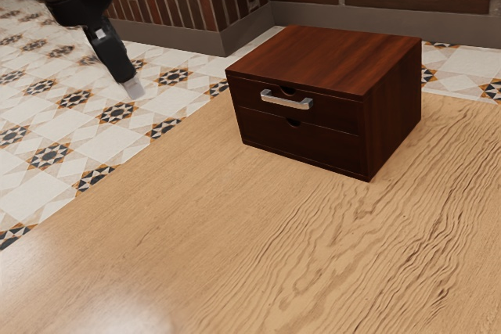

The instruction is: Pull the drawer handle with one arm to open the drawer

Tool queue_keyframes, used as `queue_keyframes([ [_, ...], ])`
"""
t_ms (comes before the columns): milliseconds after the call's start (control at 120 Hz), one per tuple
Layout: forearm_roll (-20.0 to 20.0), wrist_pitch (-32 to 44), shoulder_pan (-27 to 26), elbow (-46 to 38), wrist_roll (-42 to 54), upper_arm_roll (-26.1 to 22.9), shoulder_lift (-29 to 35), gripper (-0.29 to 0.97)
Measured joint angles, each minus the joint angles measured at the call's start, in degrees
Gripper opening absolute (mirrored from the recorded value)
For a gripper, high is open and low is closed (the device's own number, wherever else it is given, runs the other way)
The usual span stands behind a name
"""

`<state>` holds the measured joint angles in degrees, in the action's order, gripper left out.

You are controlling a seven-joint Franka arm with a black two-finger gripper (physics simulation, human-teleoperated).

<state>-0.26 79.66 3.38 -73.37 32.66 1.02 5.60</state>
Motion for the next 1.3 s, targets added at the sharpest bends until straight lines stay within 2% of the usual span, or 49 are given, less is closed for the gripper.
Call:
queue_keyframes([
  [50,0.1,-0.2,-1.0,-0.1,2.1,0.0,-0.3,0.68],
  [183,-0.2,-0.6,0.4,0.2,6.7,-0.2,-1.0,0.68],
  [358,-1.0,-0.8,-3.4,-3.5,11.7,-0.2,-3.2,0.68],
  [525,0.5,2.2,-3.3,-3.5,28.4,-0.3,-8.4,0.68],
  [608,0.7,6.1,1.8,-3.1,38.0,-4.4,-11.1,0.68],
  [767,-0.3,11.6,4.8,4.3,55.6,-6.9,-18.0,0.68],
  [908,-0.8,15.4,6.4,5.9,68.4,-7.7,-21.9,0.65],
  [983,-3.1,19.0,6.3,6.7,73.9,-8.3,-23.8,0.61],
  [1117,-4.7,26.0,5.9,5.8,79.0,-6.7,-24.2,0.62],
  [1208,-5.2,28.9,6.3,5.7,80.4,-5.5,-25.0,0.64],
  [1300,-5.4,30.8,6.3,6.2,80.4,-5.1,-26.3,0.61],
])
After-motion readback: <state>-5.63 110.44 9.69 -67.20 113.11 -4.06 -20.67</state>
